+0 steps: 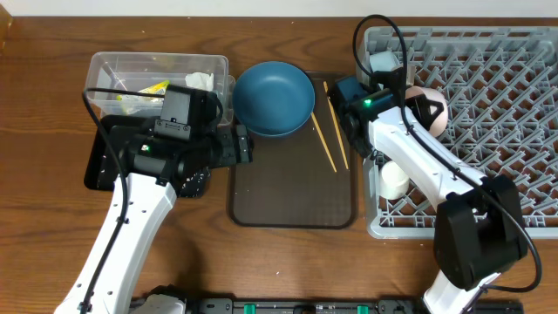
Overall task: Sort waste into correct bins and load items into the dishwasher rack
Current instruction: 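Carry the pink bowl with right gripper and set it in the rack, then move right gripper to the teal plate rim and grasp it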
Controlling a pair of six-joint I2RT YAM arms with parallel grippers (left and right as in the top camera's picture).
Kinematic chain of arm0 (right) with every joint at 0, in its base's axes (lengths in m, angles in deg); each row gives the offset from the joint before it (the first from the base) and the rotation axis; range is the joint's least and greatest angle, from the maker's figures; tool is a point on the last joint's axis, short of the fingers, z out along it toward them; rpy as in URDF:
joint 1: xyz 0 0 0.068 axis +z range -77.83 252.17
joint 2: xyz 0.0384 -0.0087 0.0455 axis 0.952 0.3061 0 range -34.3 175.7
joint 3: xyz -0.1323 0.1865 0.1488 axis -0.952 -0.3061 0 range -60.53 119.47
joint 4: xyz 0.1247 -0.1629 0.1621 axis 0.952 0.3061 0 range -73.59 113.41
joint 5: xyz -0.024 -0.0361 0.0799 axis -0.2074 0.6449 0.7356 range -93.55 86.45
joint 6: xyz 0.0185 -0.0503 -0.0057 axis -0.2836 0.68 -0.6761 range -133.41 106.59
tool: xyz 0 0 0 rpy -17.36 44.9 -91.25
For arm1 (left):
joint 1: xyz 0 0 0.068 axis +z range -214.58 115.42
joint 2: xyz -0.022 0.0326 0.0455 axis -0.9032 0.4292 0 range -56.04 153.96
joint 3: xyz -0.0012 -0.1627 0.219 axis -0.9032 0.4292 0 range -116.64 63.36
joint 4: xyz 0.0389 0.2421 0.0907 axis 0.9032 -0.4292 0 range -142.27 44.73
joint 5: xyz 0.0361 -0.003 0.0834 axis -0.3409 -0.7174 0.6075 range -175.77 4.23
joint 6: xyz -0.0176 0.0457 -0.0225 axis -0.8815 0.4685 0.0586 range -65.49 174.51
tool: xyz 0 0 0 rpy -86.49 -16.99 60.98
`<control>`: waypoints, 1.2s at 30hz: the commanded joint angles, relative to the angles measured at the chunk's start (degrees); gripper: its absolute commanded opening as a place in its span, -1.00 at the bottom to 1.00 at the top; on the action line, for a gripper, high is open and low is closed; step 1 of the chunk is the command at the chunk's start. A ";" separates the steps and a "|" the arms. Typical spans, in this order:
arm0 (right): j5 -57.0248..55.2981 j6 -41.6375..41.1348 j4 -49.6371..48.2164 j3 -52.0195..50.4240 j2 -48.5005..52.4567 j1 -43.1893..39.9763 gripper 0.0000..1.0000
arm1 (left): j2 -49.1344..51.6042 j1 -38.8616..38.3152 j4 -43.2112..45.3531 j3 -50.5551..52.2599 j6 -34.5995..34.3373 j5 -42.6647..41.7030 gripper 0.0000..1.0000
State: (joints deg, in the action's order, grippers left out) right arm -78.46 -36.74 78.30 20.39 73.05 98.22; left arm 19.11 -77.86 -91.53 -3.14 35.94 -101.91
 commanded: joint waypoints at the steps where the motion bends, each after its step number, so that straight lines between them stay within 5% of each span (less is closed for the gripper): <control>1: -3.06 0.26 -0.07 -0.07 1.05 -1.16 -0.98 | -0.26 0.20 -0.15 -1.22 0.48 0.37 0.76; 21: 12.72 7.72 0.33 -0.07 1.38 3.13 -0.98 | -0.26 0.20 -0.15 -1.22 0.48 0.37 0.76; 23: 16.17 10.64 0.63 -0.07 1.38 4.02 -0.76 | -0.26 0.20 -0.15 -1.22 0.50 0.37 0.76; 25: 19.63 14.53 0.92 -0.07 1.38 4.94 -0.32 | -0.26 0.20 -0.15 -1.22 0.48 0.39 0.76; 36: 21.92 15.67 1.29 1.49 1.05 7.34 0.39 | -0.26 0.20 -0.15 -1.22 0.50 0.39 0.76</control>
State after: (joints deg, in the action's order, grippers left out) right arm -58.07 -21.70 79.56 20.41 74.07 105.28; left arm 19.11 -77.86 -91.53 -3.14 35.92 -101.91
